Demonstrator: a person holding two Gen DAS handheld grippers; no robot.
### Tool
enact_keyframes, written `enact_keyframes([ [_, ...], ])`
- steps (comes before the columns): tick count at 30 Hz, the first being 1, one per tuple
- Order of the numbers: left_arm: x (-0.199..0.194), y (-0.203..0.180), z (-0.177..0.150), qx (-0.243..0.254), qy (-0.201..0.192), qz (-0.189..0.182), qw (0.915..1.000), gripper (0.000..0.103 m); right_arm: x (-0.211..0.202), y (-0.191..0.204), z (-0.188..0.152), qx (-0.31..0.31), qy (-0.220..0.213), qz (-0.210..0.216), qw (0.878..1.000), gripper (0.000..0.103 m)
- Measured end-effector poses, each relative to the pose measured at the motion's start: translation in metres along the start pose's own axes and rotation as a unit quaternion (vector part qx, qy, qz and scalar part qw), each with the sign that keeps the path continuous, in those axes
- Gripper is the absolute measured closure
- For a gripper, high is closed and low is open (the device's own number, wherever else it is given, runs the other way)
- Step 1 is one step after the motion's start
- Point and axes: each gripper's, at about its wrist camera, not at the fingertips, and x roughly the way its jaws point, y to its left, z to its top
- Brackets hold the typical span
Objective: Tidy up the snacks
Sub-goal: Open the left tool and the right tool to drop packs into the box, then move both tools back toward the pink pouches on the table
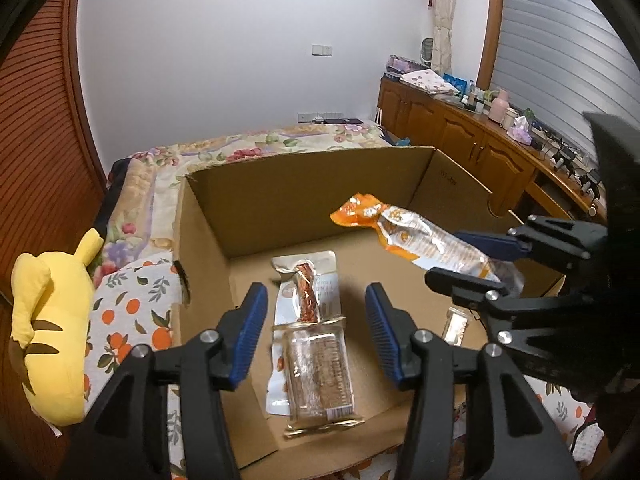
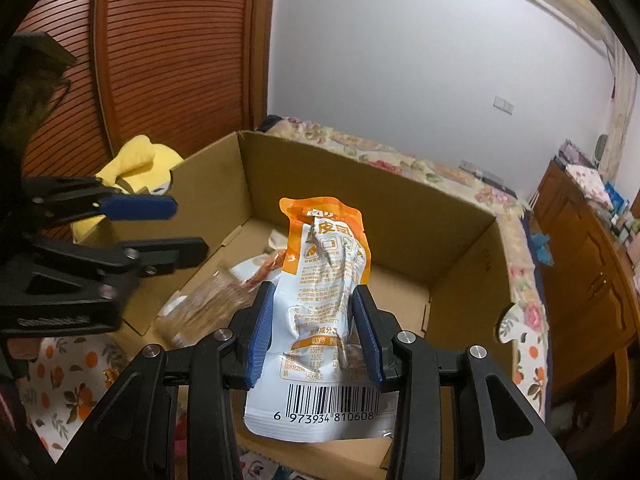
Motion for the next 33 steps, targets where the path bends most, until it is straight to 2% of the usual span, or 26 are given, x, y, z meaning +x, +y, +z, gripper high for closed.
enact_keyframes([
  [3,-0.007,0.004,-0.001,-0.003,-0.006,0.0,1.0,0.051,0.004,-0.004,-0.003,0.009,0.005,0.004,1.0,0.062],
  [9,-0.028,0.008,-0.005,-0.007,-0.024,-0.002,0.9997,0.049,-0.007,-0.008,-0.006,0.028,-0.014,0.008,0.999,0.058],
  [13,-0.049,0.009,-0.012,-0.005,-0.039,-0.008,0.9992,0.046,-0.037,-0.006,-0.015,0.026,-0.046,0.008,0.999,0.055],
  [21,-0.085,-0.005,-0.031,0.017,-0.058,-0.024,0.9979,0.043,-0.11,-0.003,-0.046,0.04,-0.106,0.024,0.993,0.039],
  [25,-0.097,-0.016,-0.043,0.033,-0.063,-0.028,0.9971,0.042,-0.125,-0.002,-0.063,0.048,-0.109,0.032,0.992,0.036],
  [33,-0.11,-0.041,-0.07,0.057,-0.061,-0.042,0.9956,0.041,-0.126,0.021,-0.097,0.037,-0.085,0.043,0.995,0.037],
])
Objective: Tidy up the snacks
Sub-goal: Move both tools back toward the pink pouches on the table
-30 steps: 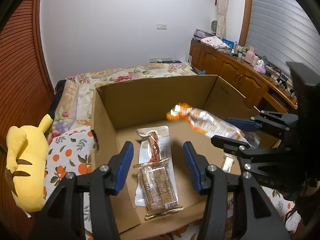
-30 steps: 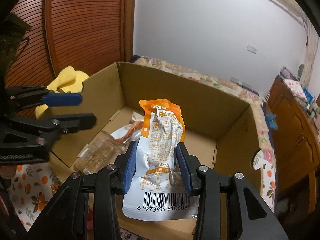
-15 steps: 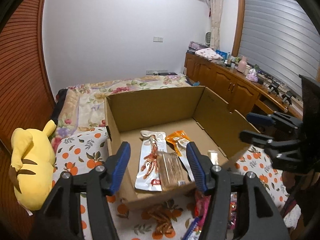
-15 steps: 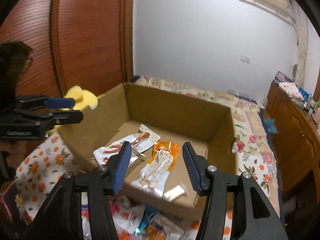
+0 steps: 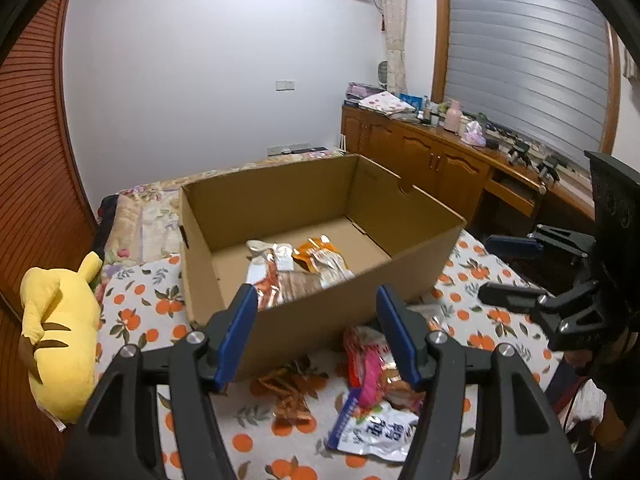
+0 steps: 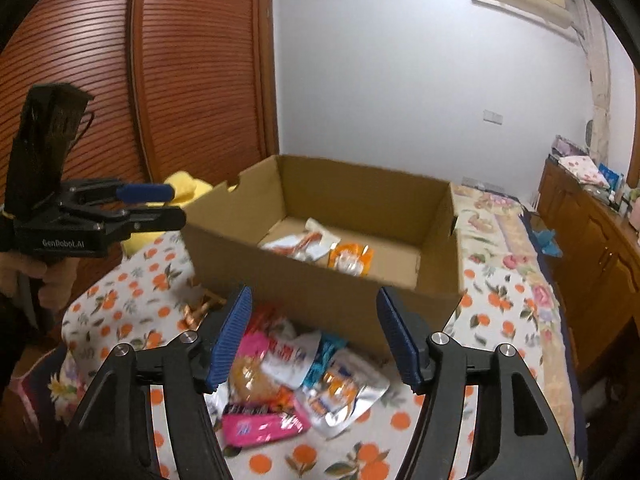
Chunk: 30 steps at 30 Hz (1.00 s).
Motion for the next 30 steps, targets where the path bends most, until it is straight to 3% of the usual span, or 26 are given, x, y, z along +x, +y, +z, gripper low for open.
enact_keyframes([
  [7,0.006,-0.016,-0.033,0.003,0.024,-0.01,0.9997,0.041,0.015,0.022,-0.028,-0.009,0.039,0.027,0.999,0.043],
  [17,0.029,-0.023,-0.084,-0.022,0.067,-0.015,0.9974,0.041,0.053,0.038,-0.055,-0.006,0.091,0.051,0.995,0.059],
  [30,0.041,-0.017,-0.115,-0.048,0.095,-0.017,0.9942,0.041,0.082,0.046,-0.055,-0.01,0.123,0.054,0.991,0.062],
])
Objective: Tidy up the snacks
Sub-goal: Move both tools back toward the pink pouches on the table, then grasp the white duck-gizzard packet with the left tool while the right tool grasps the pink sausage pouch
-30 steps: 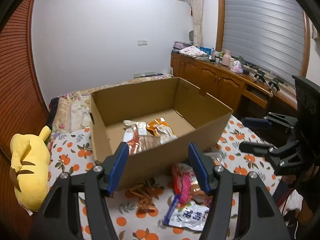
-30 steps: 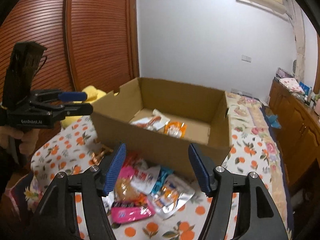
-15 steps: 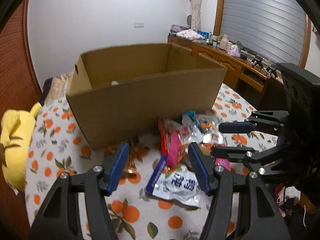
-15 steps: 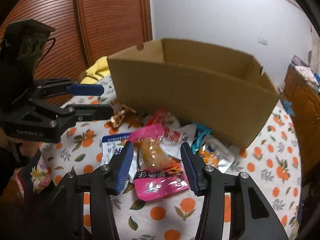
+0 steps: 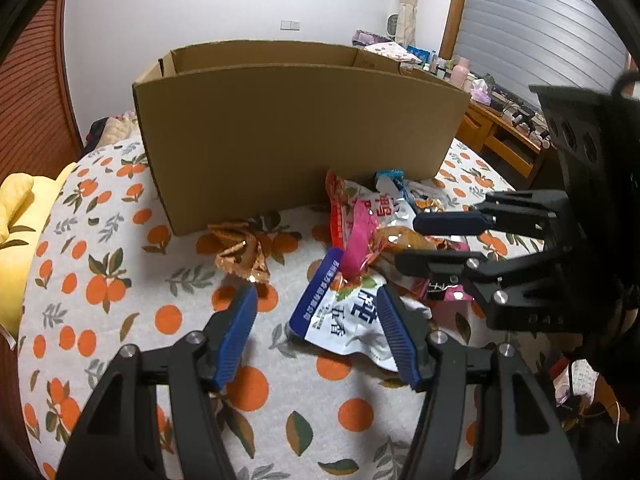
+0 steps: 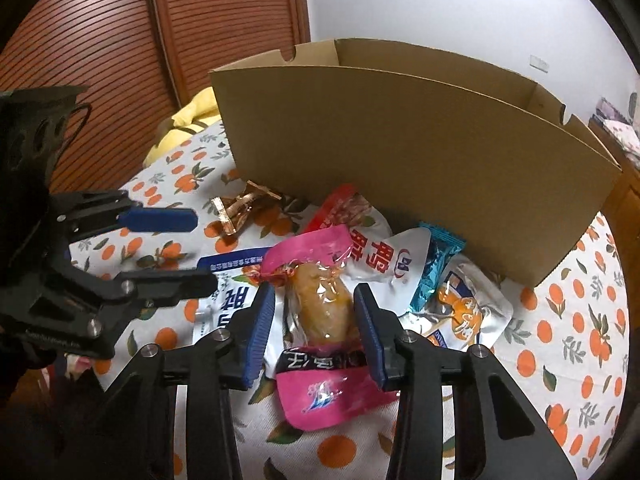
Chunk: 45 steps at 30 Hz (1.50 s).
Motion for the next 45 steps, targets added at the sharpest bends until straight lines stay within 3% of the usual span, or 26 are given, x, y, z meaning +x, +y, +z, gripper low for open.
enact_keyframes([
  [10,0.007,0.0,-0.01,-0.017,0.009,-0.005,0.9998,0.041,0.02,-0.004,0.0,-0.006,0.039,-0.001,0.999,0.059],
  [23,0.005,-0.013,-0.018,-0.037,0.004,-0.004,0.9993,0.041,-0.002,-0.005,-0.018,-0.006,0.019,0.005,1.0,0.063],
  [39,0.032,-0.035,-0.002,-0.028,0.019,0.012,0.9993,0.037,-0.029,-0.036,-0.051,0.019,0.007,-0.044,0.999,0.062],
  [45,0.037,-0.038,0.001,-0.03,0.027,0.01,0.9991,0.034,-0.03,-0.038,-0.055,0.03,-0.003,-0.04,0.999,0.061],
])
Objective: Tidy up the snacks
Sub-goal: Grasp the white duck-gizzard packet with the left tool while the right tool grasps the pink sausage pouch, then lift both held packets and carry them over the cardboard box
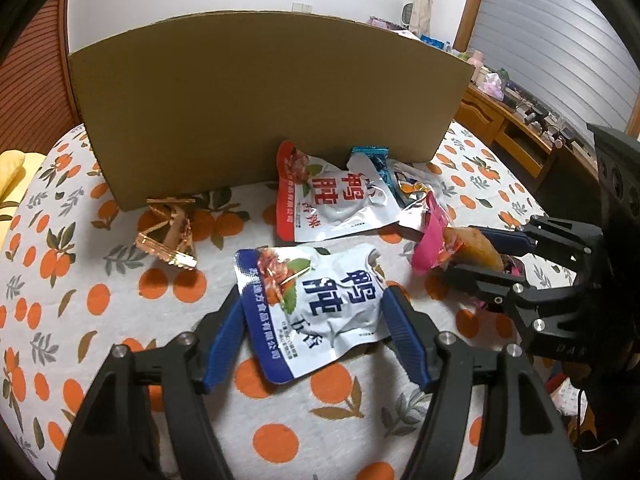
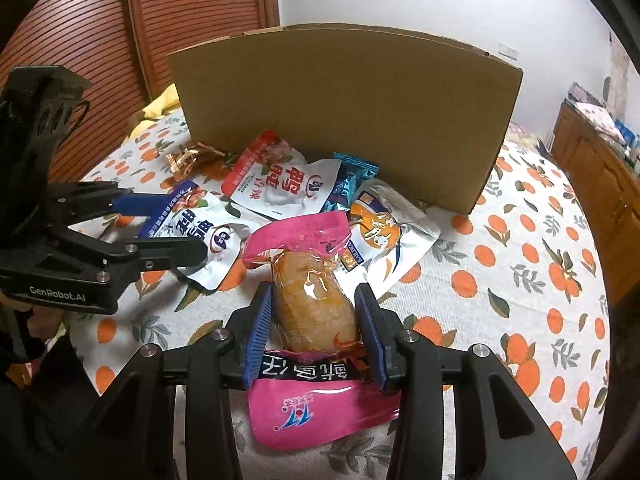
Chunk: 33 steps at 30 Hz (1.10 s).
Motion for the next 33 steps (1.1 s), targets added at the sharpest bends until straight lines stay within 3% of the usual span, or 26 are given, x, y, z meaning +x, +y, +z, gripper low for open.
enact_keyframes([
  [6,0.009,-0.003,0.008,-0.004,0.005,-0.002,1.0,0.029,0.001,-0.002,0.0,0.008,-0.002,0.001,1.0,0.061],
  [13,0.022,-0.021,0.01,0.046,0.011,0.041,0.998,0.021,0.003,-0.007,0.001,0.02,-0.001,0.012,1.0,0.06],
  [20,0.024,-0.022,0.011,0.051,0.013,0.049,0.9974,0.02,0.004,-0.009,0.0,0.024,-0.001,0.011,1.0,0.059],
  [30,0.019,-0.019,0.006,0.053,0.005,0.03,0.9982,0.028,0.006,-0.006,0.0,0.017,0.004,0.001,1.0,0.059],
  [33,0.01,-0.017,0.004,0.048,-0.003,0.015,0.9987,0.038,0.006,-0.006,0.0,0.018,0.004,0.001,1.0,0.059],
])
